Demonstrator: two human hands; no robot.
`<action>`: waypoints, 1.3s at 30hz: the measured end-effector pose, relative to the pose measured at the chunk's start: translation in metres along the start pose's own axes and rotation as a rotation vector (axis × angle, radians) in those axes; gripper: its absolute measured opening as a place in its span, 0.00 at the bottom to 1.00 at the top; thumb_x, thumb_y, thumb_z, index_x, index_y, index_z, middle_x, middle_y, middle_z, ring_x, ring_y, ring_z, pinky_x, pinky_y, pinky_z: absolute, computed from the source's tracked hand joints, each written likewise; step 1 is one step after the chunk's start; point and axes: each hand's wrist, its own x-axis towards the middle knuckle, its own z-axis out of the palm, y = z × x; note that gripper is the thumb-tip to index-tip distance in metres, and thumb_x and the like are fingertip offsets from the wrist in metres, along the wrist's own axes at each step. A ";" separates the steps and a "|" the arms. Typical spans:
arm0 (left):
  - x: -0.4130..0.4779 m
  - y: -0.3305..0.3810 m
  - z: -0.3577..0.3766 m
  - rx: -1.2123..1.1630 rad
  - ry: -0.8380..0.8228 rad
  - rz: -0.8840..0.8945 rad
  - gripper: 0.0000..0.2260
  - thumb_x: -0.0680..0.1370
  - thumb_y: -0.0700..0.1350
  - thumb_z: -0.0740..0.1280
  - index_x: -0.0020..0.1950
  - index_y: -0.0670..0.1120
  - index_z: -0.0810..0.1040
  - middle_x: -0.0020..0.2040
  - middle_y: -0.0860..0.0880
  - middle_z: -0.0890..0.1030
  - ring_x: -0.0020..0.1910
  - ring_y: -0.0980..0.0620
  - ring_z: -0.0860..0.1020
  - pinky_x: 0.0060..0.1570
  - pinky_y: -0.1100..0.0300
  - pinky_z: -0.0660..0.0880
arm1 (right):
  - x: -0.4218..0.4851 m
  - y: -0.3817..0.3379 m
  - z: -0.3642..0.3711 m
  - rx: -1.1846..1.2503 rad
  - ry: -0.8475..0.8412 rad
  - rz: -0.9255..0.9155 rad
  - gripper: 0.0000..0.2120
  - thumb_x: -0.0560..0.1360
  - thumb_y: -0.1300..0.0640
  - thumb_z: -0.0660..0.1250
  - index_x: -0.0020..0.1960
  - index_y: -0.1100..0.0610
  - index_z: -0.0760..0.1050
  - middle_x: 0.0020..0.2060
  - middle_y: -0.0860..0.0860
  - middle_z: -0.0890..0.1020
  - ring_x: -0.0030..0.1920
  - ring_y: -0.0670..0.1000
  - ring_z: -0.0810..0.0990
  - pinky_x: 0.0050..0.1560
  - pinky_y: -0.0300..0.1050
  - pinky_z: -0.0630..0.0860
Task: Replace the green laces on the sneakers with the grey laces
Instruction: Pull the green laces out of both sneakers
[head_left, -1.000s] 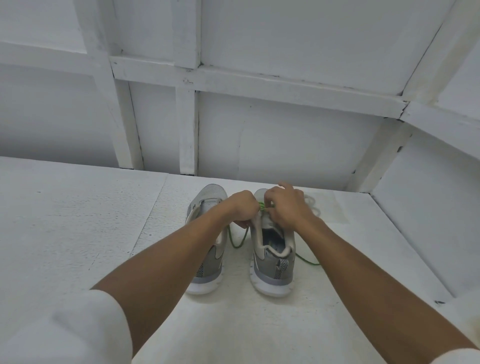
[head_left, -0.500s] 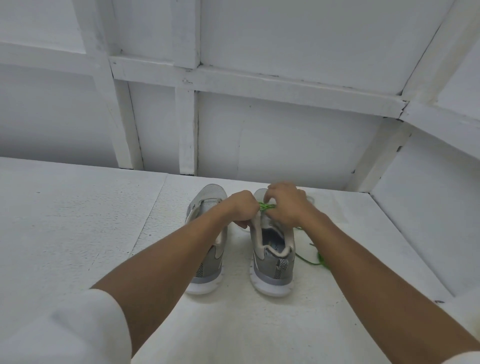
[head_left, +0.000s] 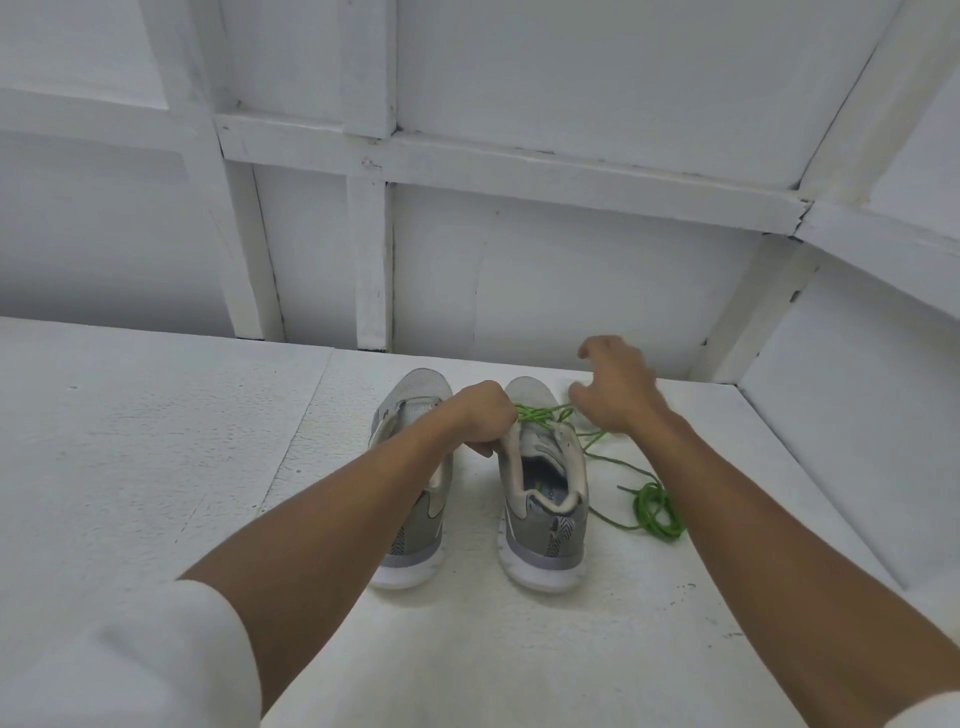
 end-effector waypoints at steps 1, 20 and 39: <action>0.000 -0.001 0.000 0.002 0.003 0.002 0.08 0.81 0.40 0.59 0.54 0.42 0.76 0.39 0.47 0.77 0.34 0.49 0.78 0.37 0.57 0.80 | -0.002 -0.006 0.006 0.015 -0.060 -0.075 0.19 0.73 0.53 0.66 0.63 0.54 0.73 0.67 0.52 0.70 0.69 0.57 0.65 0.66 0.55 0.66; -0.001 -0.001 0.000 0.022 0.013 -0.002 0.08 0.81 0.42 0.58 0.52 0.44 0.76 0.39 0.48 0.78 0.33 0.51 0.78 0.32 0.61 0.78 | 0.003 0.026 -0.018 -0.066 0.156 0.113 0.05 0.75 0.64 0.62 0.50 0.60 0.74 0.48 0.56 0.77 0.49 0.58 0.74 0.41 0.46 0.67; 0.006 0.033 0.015 0.364 0.147 0.168 0.08 0.75 0.40 0.61 0.45 0.40 0.80 0.46 0.44 0.82 0.48 0.44 0.80 0.44 0.54 0.76 | -0.046 0.000 0.005 0.164 -0.309 0.055 0.24 0.77 0.41 0.62 0.38 0.61 0.78 0.31 0.55 0.79 0.31 0.51 0.76 0.33 0.44 0.72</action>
